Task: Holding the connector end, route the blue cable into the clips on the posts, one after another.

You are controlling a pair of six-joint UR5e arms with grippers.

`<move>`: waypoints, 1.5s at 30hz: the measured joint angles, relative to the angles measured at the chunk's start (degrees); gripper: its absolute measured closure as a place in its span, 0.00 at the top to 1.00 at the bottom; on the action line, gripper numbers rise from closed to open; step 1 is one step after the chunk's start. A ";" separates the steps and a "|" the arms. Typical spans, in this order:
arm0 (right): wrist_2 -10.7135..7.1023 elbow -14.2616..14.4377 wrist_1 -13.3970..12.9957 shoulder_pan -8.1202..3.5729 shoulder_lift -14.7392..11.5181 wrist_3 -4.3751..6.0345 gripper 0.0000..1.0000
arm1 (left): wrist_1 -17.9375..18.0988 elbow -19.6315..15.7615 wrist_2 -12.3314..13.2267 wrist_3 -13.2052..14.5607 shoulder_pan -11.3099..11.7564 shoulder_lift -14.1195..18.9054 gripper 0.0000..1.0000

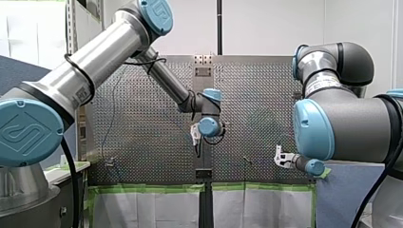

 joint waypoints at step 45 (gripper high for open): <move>-0.14 0.00 0.01 0.21 0.13 0.00 0.00 | -0.83 -22.91 -0.01 3.12 0.31 22.92 1.00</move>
